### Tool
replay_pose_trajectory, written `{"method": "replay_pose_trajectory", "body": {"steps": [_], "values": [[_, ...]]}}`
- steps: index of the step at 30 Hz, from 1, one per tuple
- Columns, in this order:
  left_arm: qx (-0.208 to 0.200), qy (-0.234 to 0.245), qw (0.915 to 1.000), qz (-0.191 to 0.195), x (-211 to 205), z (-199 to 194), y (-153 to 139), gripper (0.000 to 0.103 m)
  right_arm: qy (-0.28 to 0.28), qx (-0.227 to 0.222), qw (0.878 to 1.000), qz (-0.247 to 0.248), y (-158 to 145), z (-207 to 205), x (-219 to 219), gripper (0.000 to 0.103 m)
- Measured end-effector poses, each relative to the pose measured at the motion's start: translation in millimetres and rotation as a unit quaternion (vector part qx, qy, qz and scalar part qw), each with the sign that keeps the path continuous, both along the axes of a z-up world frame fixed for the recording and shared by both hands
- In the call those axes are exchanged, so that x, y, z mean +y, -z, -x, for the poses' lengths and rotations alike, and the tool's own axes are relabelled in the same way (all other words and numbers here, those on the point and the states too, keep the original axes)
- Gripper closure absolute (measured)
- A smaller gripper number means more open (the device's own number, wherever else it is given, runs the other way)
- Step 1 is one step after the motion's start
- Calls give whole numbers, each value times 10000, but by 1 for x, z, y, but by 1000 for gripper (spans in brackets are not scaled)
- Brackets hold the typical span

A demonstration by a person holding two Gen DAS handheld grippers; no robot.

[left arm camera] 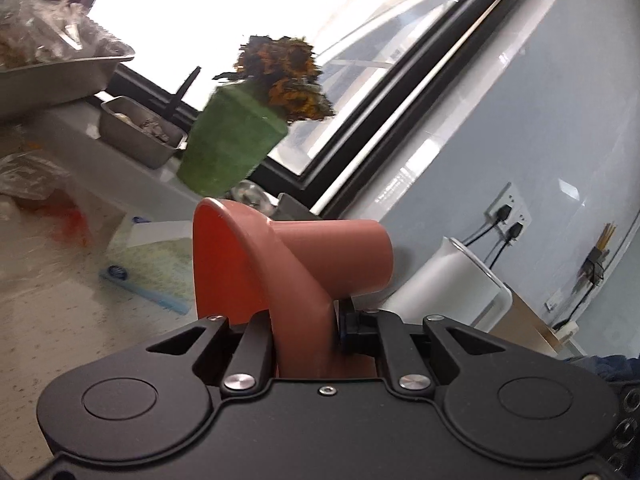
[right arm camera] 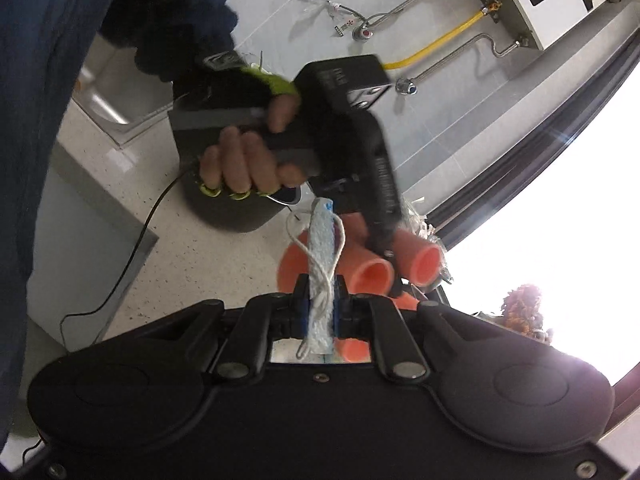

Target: Clean bowl

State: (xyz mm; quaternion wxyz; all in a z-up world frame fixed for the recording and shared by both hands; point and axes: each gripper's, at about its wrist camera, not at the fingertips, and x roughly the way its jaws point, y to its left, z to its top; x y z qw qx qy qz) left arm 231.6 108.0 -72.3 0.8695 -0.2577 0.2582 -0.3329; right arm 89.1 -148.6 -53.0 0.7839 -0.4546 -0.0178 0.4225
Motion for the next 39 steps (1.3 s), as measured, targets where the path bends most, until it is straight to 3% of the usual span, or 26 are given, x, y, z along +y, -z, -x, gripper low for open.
{"method": "replay_pose_trajectory", "body": {"steps": [5,11,14,22,28,32,39], "values": [[168,-101,9990,-403,6,-2,13,92,102,63,9997,-209,-15,-6,-2,92],[-132,590,9907,-1221,-20,12,13,92,128,-58,9994,-320,-21,-21,7,92],[-168,665,9862,-1506,-31,17,15,91,-87,-119,9996,-256,-16,-24,15,92],[-397,1050,9752,-1906,-38,32,14,91,-111,-294,9989,-361,-22,-44,25,92],[-607,1155,9728,-1913,-38,42,6,91,329,46,9992,-226,-8,-75,18,92],[-598,1094,9750,-1839,-35,40,3,91,584,365,9976,-6,16,-86,9,91],[-502,1078,9795,-1629,-27,41,-1,91,1199,1026,9874,-95,47,-98,-10,92]]}}
